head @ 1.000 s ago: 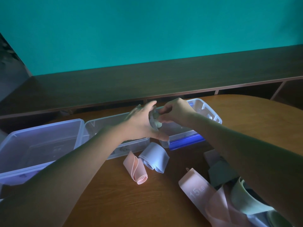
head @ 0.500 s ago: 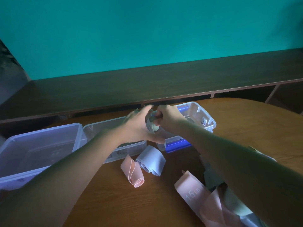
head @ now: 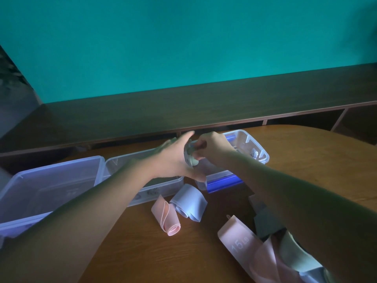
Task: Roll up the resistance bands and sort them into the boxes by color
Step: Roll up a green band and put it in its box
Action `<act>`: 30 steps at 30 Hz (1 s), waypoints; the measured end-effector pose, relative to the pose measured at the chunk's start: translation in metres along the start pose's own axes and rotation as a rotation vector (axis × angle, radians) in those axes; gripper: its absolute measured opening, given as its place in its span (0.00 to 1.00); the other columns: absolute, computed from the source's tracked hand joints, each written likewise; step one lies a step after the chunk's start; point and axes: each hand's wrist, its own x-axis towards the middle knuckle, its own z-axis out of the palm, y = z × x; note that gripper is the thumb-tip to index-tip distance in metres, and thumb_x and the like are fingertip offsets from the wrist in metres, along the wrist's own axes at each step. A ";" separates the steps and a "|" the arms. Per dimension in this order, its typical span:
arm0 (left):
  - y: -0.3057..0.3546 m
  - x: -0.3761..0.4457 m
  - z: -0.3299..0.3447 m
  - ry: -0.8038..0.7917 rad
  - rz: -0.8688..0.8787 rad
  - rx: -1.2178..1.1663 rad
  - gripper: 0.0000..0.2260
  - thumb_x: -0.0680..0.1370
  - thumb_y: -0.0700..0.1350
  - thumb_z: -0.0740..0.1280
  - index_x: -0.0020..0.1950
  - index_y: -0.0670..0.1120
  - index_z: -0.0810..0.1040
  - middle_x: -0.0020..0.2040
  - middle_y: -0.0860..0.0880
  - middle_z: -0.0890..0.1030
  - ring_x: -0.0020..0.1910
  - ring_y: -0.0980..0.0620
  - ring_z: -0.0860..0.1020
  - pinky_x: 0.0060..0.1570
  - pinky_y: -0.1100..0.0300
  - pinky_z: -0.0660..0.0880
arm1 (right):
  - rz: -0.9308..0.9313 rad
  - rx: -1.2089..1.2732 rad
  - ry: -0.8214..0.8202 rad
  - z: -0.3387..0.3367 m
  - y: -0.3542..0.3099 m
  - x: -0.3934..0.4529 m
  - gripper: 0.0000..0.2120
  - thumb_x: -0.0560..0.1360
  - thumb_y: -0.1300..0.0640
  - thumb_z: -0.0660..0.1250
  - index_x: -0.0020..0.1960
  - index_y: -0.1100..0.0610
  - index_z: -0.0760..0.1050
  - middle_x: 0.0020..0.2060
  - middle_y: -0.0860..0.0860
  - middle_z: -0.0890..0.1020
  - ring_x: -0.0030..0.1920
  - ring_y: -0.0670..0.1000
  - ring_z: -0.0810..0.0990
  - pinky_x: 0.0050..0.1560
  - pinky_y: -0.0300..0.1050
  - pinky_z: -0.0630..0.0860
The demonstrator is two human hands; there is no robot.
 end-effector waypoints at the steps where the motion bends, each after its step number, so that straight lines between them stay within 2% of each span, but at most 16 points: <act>1: 0.001 0.000 -0.002 -0.010 0.002 0.009 0.66 0.53 0.73 0.80 0.81 0.61 0.46 0.81 0.55 0.60 0.79 0.47 0.58 0.70 0.48 0.65 | 0.006 0.012 0.002 -0.002 0.000 0.000 0.10 0.70 0.62 0.77 0.52 0.58 0.85 0.42 0.52 0.85 0.41 0.49 0.80 0.33 0.31 0.68; 3: 0.002 0.000 -0.004 -0.020 0.003 0.021 0.66 0.53 0.73 0.79 0.81 0.61 0.46 0.81 0.55 0.59 0.79 0.47 0.59 0.69 0.49 0.66 | 0.016 0.051 -0.002 -0.004 0.000 -0.001 0.11 0.70 0.62 0.77 0.52 0.58 0.85 0.41 0.53 0.87 0.37 0.47 0.82 0.30 0.29 0.69; 6: 0.002 0.000 -0.003 -0.020 0.001 0.026 0.67 0.52 0.73 0.80 0.82 0.61 0.45 0.81 0.55 0.60 0.79 0.48 0.61 0.68 0.50 0.68 | 0.023 0.094 -0.015 -0.008 0.001 -0.003 0.10 0.70 0.62 0.79 0.51 0.60 0.85 0.39 0.53 0.86 0.31 0.41 0.79 0.26 0.25 0.66; 9: 0.002 0.001 -0.003 -0.006 0.001 0.028 0.66 0.52 0.73 0.80 0.82 0.61 0.46 0.81 0.55 0.61 0.78 0.47 0.61 0.67 0.49 0.68 | 0.020 0.102 -0.020 -0.011 0.001 -0.006 0.10 0.71 0.61 0.79 0.51 0.61 0.85 0.38 0.54 0.86 0.31 0.41 0.81 0.26 0.25 0.66; 12: 0.000 0.001 -0.004 0.025 -0.007 0.001 0.65 0.51 0.75 0.79 0.81 0.64 0.47 0.80 0.54 0.61 0.78 0.46 0.62 0.67 0.48 0.69 | 0.015 0.096 -0.019 -0.013 0.003 -0.007 0.08 0.72 0.62 0.77 0.51 0.60 0.85 0.37 0.54 0.85 0.24 0.36 0.77 0.23 0.25 0.66; 14: -0.003 -0.001 -0.003 0.048 0.004 -0.013 0.64 0.52 0.74 0.79 0.80 0.64 0.48 0.80 0.55 0.62 0.78 0.47 0.63 0.68 0.47 0.69 | 0.015 0.098 -0.018 -0.014 0.004 -0.007 0.08 0.73 0.61 0.76 0.51 0.60 0.85 0.36 0.53 0.86 0.27 0.36 0.80 0.27 0.27 0.71; 15: -0.004 -0.003 -0.003 0.064 0.015 -0.023 0.63 0.53 0.74 0.79 0.80 0.64 0.49 0.80 0.55 0.62 0.78 0.47 0.63 0.68 0.47 0.69 | 0.017 0.101 -0.018 -0.015 0.004 -0.008 0.08 0.74 0.61 0.76 0.52 0.60 0.84 0.35 0.53 0.86 0.30 0.39 0.83 0.33 0.31 0.77; 17: -0.005 -0.008 -0.002 0.114 0.039 -0.051 0.60 0.55 0.73 0.79 0.81 0.62 0.52 0.80 0.56 0.63 0.77 0.49 0.64 0.69 0.47 0.69 | 0.027 0.125 -0.015 -0.018 0.003 -0.013 0.09 0.74 0.61 0.76 0.53 0.61 0.84 0.35 0.54 0.87 0.35 0.44 0.86 0.44 0.42 0.84; 20: -0.007 -0.019 0.000 0.230 0.052 -0.100 0.55 0.58 0.71 0.78 0.80 0.59 0.58 0.77 0.58 0.67 0.76 0.50 0.66 0.69 0.47 0.69 | 0.026 0.171 0.018 -0.028 0.000 -0.025 0.08 0.74 0.64 0.75 0.52 0.63 0.83 0.36 0.58 0.87 0.35 0.47 0.87 0.47 0.48 0.85; 24: -0.008 -0.046 0.005 0.339 0.062 -0.152 0.49 0.61 0.70 0.75 0.78 0.56 0.64 0.76 0.56 0.70 0.74 0.51 0.68 0.71 0.47 0.69 | 0.033 0.151 0.043 -0.042 -0.008 -0.050 0.07 0.75 0.63 0.74 0.53 0.61 0.83 0.35 0.56 0.87 0.34 0.44 0.86 0.44 0.41 0.84; 28: -0.003 -0.087 0.011 0.441 0.087 -0.162 0.41 0.66 0.69 0.72 0.76 0.56 0.68 0.74 0.56 0.72 0.72 0.54 0.69 0.67 0.56 0.68 | -0.012 0.162 0.121 -0.049 -0.018 -0.083 0.07 0.74 0.62 0.76 0.50 0.62 0.84 0.36 0.55 0.87 0.34 0.46 0.86 0.45 0.43 0.84; 30: 0.000 -0.108 0.016 0.443 0.066 -0.160 0.41 0.65 0.73 0.67 0.75 0.58 0.69 0.73 0.58 0.72 0.72 0.54 0.70 0.67 0.56 0.69 | -0.043 0.161 0.162 -0.047 -0.025 -0.105 0.05 0.74 0.61 0.76 0.48 0.62 0.84 0.33 0.54 0.86 0.30 0.41 0.83 0.37 0.35 0.81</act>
